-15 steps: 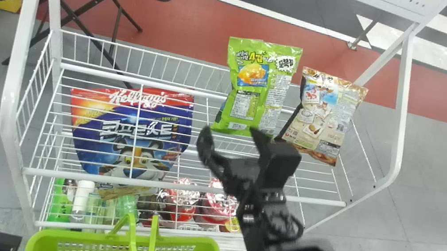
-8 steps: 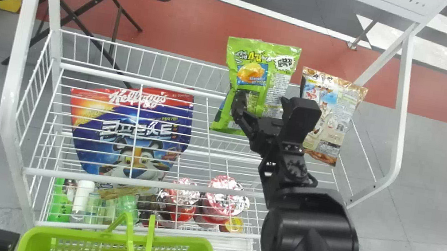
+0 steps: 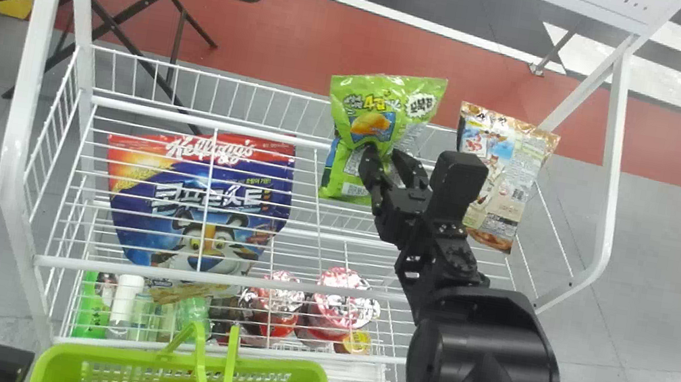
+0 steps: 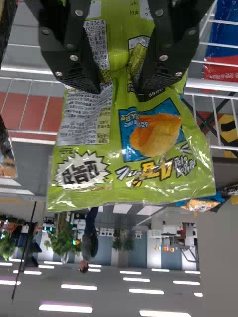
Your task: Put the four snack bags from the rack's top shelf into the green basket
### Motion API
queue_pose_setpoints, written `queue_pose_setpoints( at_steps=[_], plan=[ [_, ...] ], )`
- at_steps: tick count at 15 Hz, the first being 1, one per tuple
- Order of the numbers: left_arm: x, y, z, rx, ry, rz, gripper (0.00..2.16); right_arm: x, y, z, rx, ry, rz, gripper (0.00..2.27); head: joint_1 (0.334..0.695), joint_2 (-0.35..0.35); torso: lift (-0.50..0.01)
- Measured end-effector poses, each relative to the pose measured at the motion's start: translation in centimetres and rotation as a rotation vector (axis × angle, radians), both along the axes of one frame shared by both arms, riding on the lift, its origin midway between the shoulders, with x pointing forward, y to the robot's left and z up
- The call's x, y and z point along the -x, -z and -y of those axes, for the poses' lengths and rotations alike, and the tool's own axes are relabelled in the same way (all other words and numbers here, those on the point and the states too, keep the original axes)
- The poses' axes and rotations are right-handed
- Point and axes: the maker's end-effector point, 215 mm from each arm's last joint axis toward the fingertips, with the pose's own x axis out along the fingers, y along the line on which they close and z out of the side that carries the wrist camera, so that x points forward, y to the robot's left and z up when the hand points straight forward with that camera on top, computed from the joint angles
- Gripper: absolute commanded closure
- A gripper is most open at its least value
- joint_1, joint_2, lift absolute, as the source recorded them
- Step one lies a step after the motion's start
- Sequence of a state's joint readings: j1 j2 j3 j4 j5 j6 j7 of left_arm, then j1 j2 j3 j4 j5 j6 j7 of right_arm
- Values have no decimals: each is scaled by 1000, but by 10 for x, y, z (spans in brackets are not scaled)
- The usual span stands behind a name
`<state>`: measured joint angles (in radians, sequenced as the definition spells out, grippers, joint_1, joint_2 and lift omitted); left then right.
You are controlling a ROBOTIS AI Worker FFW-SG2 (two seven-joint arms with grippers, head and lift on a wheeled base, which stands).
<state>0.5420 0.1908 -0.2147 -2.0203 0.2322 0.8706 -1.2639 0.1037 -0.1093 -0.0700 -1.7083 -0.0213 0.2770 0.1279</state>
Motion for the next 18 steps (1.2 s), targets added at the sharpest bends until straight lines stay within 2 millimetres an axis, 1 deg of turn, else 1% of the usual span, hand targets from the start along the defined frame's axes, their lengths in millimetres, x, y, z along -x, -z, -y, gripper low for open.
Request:
queue_pose_setpoints(
  at_steps=[3,4,5,6,8,9,10,11,12,14,16,17,18],
  plan=[
    [0,-1,0,1,0,1,1730,15,-13,4,-1,12,18,2189,695,-350,0],
    [0,-1,0,2,1,2,1727,25,-19,2,-4,7,14,2189,695,-350,0],
    [1,-1,0,4,2,1,1727,39,-27,-5,-8,-6,11,2189,695,-350,0],
    [1,-1,0,4,2,0,1730,54,-37,-12,-15,-20,12,2189,695,-350,0],
    [1,-2,0,6,2,1,1727,102,-58,-33,-57,-70,-18,2182,695,-350,0],
    [1,-2,0,7,1,3,1727,124,-64,-41,-80,-93,-45,2179,695,-350,0],
    [1,-3,0,8,0,4,1727,150,-65,-49,-113,-121,-94,2179,695,-350,0],
    [0,-3,1,10,-1,5,1730,176,-58,-55,-151,-147,-168,2179,695,-350,0],
    [0,-3,2,10,-4,7,1730,199,-47,-59,-184,-163,-251,2179,695,-350,0],
    [0,-3,3,14,-9,12,1727,254,-18,-63,-249,-183,-449,2179,695,-350,0],
    [0,-3,3,15,-12,14,1730,305,6,-69,-320,-206,-621,2179,695,-350,0],
    [-1,-3,4,15,-14,15,1727,329,17,-72,-346,-211,-707,2179,695,-350,0],
    [-1,-3,4,15,-14,16,1727,349,25,-74,-363,-214,-776,2179,695,-350,0]
  ],
)
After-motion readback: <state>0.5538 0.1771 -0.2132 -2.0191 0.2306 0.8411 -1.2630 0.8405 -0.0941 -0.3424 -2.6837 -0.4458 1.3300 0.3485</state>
